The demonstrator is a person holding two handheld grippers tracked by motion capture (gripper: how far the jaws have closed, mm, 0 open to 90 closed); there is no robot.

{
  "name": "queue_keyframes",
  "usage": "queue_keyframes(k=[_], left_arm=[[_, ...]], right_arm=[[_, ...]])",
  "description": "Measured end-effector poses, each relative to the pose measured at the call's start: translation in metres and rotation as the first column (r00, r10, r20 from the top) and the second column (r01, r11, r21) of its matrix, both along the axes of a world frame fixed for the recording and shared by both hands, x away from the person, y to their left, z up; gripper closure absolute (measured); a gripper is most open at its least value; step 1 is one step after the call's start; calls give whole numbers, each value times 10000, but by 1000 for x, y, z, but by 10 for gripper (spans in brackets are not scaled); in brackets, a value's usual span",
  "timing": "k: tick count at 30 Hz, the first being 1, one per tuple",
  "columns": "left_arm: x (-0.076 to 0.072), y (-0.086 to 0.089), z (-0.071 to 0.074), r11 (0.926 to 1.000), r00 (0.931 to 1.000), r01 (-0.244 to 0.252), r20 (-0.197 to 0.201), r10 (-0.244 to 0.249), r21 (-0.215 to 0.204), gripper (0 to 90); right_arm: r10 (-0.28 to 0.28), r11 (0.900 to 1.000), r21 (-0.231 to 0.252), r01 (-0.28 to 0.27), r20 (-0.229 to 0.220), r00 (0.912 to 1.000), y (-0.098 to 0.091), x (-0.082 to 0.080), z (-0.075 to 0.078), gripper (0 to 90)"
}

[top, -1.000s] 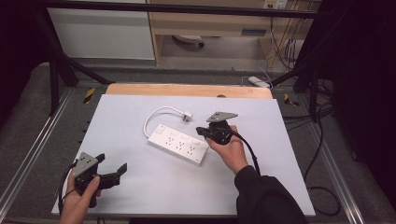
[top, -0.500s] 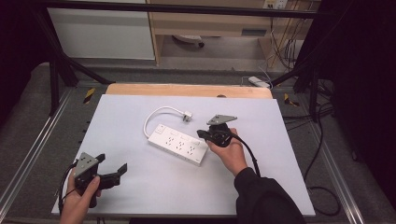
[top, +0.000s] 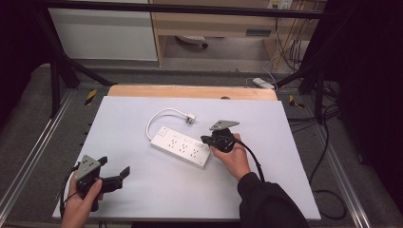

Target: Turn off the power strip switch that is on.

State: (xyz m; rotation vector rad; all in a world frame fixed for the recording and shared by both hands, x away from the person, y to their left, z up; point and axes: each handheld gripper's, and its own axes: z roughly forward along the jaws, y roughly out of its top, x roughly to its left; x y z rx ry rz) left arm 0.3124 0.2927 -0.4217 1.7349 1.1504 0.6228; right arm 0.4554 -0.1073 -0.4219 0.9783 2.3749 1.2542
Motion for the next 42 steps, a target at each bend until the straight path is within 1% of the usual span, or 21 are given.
queue_keyframes(k=[6,8,11,14,17,24,27,30,38,42], left_arm=[[0,0,0,10000,10000,5,2,-5,16,51],[0,0,0,10000,10000,1,-12,-1,2,51],[0,0,0,10000,10000,9,-11,-9,-1,51],[0,0,0,10000,10000,16,-20,-16,3,51],[0,0,0,10000,10000,23,-22,-23,5,51],[0,0,0,10000,10000,30,-23,-30,4,51],[0,0,0,10000,10000,37,-22,-37,12,51],[0,-1,0,10000,10000,45,-30,-45,-13,51],[0,-1,0,10000,10000,38,-22,-38,27,51],[0,-1,-1,10000,10000,56,-31,-56,54,51]], right_arm=[[5,10000,-27,-5,-92,10000,1,-1,-4,900],[-4,10000,-60,4,-8,10000,0,-1,-5,900],[-71,10000,-55,71,-58,10000,0,-1,-7,900],[-51,10000,-58,51,-23,10000,0,-1,-9,900],[-74,10000,5,74,-94,9999,1,-2,-10,900],[-27,10000,-2,27,-107,9999,4,-2,-13,900],[-12,10000,2,12,-33,10000,5,-2,-14,900],[48,10000,24,-47,-84,10000,5,-2,-16,900],[-9,10000,19,8,21,10000,4,-2,-17,900],[-28,9999,99,28,57,10000,4,-3,-18,900]])
